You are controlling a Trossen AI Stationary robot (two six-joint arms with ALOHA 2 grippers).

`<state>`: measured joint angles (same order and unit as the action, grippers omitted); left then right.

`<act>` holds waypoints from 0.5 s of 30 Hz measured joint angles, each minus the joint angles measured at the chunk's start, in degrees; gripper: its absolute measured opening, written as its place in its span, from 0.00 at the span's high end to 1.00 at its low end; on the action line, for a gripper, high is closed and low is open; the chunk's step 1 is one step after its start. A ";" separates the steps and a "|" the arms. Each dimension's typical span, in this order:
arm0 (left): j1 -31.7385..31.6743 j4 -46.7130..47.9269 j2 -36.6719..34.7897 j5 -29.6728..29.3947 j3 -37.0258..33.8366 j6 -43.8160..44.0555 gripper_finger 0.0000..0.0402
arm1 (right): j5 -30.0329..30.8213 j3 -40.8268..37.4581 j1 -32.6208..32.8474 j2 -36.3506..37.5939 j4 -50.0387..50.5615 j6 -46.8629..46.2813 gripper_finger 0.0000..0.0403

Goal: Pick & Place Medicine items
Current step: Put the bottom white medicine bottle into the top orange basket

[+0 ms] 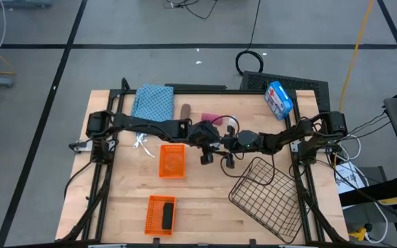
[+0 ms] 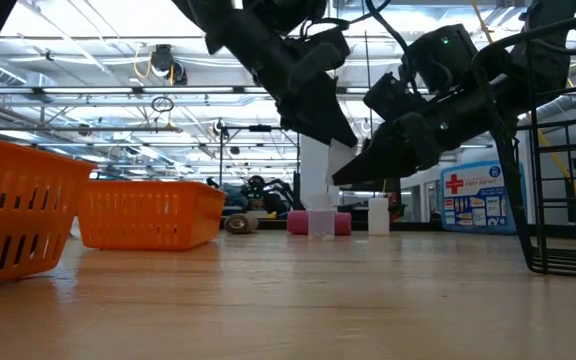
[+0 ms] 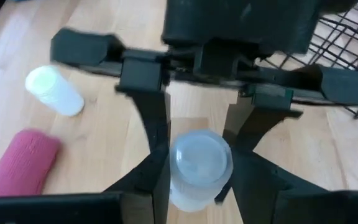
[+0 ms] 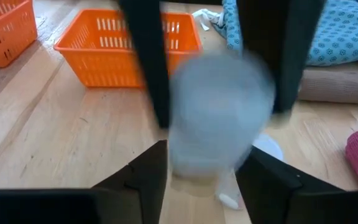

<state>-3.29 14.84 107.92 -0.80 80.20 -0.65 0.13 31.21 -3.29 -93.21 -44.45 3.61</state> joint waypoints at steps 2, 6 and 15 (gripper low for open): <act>0.00 2.20 -2.50 -2.52 0.00 0.98 0.66 | 0.13 0.01 -0.02 0.02 0.01 -0.81 0.53; 0.00 8.90 -8.34 -7.80 -0.02 2.87 0.66 | -0.18 -0.08 0.04 -0.04 0.97 -1.14 0.48; 4.69 8.61 -26.70 -13.57 -16.09 12.92 0.66 | -0.07 -0.06 -0.02 -0.04 1.55 -0.99 0.46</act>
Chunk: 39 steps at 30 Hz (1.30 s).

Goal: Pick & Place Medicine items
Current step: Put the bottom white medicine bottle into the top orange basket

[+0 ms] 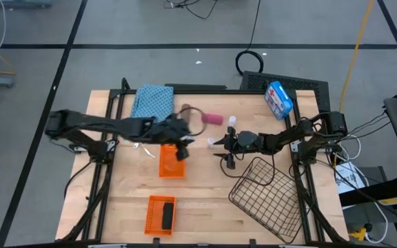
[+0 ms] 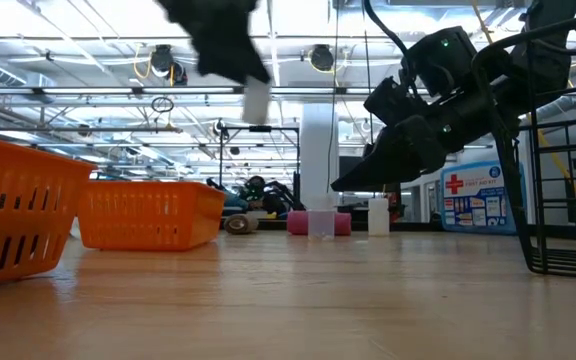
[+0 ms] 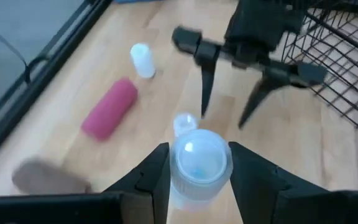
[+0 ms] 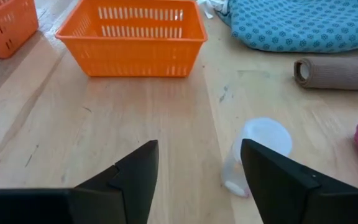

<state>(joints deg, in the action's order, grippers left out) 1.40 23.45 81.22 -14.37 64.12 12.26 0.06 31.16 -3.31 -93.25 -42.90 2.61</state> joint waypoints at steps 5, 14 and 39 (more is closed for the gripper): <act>6.68 -4.59 -9.83 -2.25 -12.87 9.16 0.66 | 0.08 0.00 -0.10 0.00 -0.12 0.04 0.48; 19.23 -16.15 -7.73 -7.04 -25.08 5.87 0.66 | 0.13 0.00 -0.84 0.00 -0.44 -0.39 0.48; 19.57 -24.21 2.05 -5.20 -25.42 7.11 0.64 | 0.12 0.02 -0.83 0.01 -0.63 -0.50 0.50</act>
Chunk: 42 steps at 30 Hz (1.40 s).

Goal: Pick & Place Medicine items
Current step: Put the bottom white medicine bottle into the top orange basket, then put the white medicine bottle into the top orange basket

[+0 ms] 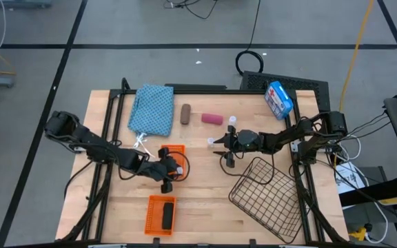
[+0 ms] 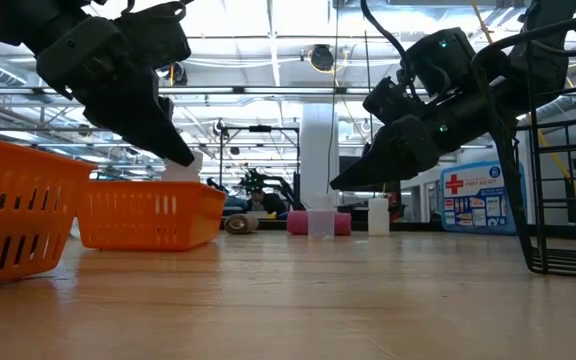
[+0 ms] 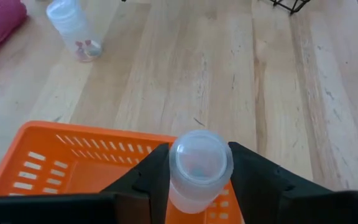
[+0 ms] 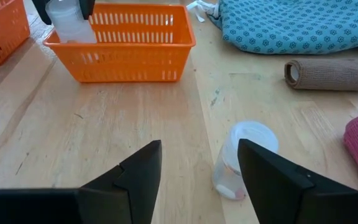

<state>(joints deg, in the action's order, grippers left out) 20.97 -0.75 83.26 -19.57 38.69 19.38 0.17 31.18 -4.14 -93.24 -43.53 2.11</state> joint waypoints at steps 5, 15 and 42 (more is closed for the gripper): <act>-0.17 -5.75 0.00 0.00 -3.76 1.77 0.66 | -0.01 0.00 0.00 0.01 0.00 0.07 0.50; -0.28 -11.99 0.00 -0.02 -7.12 3.45 0.61 | -0.01 0.00 0.00 0.01 0.00 0.08 0.51; -0.81 -10.97 -5.37 1.29 -6.31 0.13 0.52 | -0.03 0.00 0.00 0.03 0.04 0.09 0.51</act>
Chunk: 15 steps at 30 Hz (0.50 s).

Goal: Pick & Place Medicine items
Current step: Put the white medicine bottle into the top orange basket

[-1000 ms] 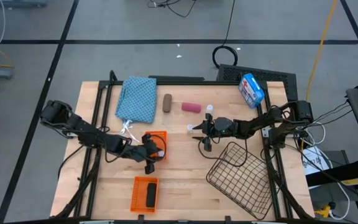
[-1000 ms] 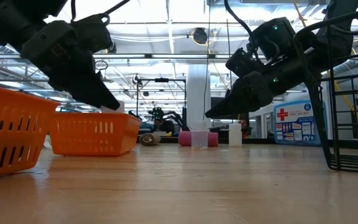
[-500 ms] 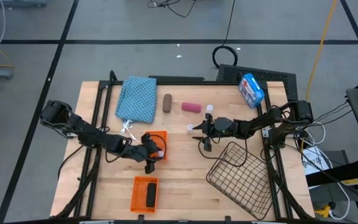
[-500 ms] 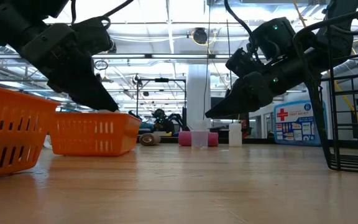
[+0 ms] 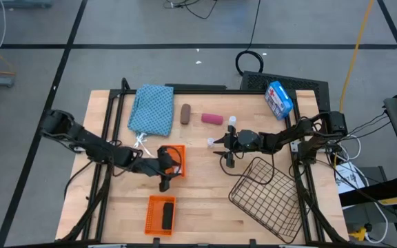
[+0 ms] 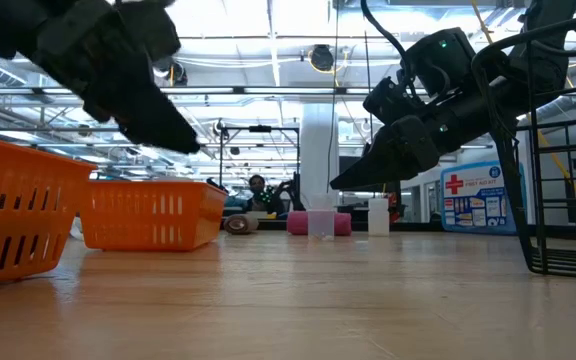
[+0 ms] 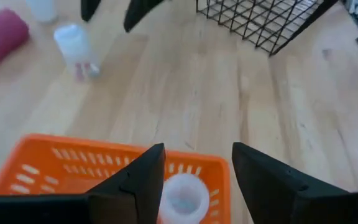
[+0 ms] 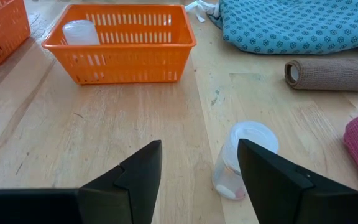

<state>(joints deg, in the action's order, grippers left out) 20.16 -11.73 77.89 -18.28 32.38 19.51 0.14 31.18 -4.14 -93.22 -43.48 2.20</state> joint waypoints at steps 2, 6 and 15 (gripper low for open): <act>-0.05 -0.40 -2.60 -0.11 -0.01 -2.01 0.52 | 0.00 0.02 0.00 0.01 0.00 -0.02 0.50; -0.73 0.61 -9.24 -0.21 -0.02 -5.92 0.52 | -0.02 0.02 0.00 0.01 0.00 -0.14 0.50; -3.42 8.64 -29.94 -7.03 -0.02 -8.78 0.56 | 0.00 0.00 0.00 1.09 0.45 -1.95 0.50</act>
<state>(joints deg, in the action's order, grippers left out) 16.74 -3.09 47.95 -25.31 32.36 10.73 0.14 31.18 -4.14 -92.13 -43.03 0.25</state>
